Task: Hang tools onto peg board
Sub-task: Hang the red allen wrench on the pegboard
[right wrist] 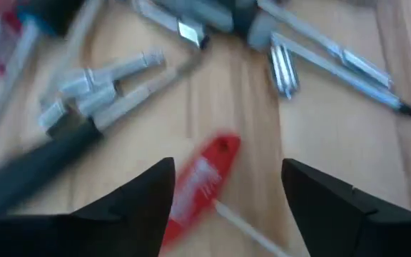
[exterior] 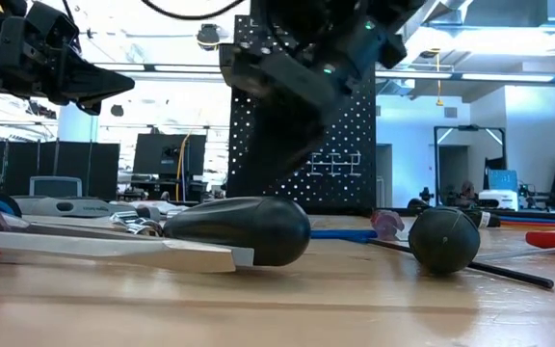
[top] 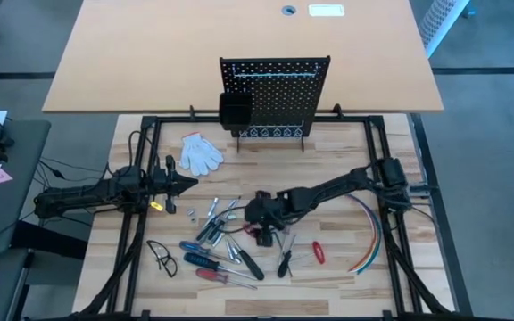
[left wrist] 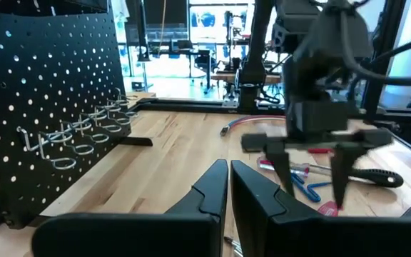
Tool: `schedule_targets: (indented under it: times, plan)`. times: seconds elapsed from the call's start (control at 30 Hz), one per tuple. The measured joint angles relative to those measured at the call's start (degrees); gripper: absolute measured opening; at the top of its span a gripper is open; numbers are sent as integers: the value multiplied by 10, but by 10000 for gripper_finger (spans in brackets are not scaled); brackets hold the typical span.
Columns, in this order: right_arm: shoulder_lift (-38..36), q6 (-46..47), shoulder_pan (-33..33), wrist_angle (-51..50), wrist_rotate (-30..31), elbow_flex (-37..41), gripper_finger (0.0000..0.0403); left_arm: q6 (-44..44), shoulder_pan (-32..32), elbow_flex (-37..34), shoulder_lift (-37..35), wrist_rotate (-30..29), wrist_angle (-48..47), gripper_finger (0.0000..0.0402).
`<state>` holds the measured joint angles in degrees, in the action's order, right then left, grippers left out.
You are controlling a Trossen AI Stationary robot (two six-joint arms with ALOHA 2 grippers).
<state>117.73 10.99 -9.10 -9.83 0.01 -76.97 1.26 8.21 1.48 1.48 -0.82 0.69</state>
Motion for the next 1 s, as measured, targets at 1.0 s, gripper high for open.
schedule_targets:
  times: [1.0]
  plan:
    - [-70,-228,50,-189,76,5,269,0,0,0,0,0,0,16]
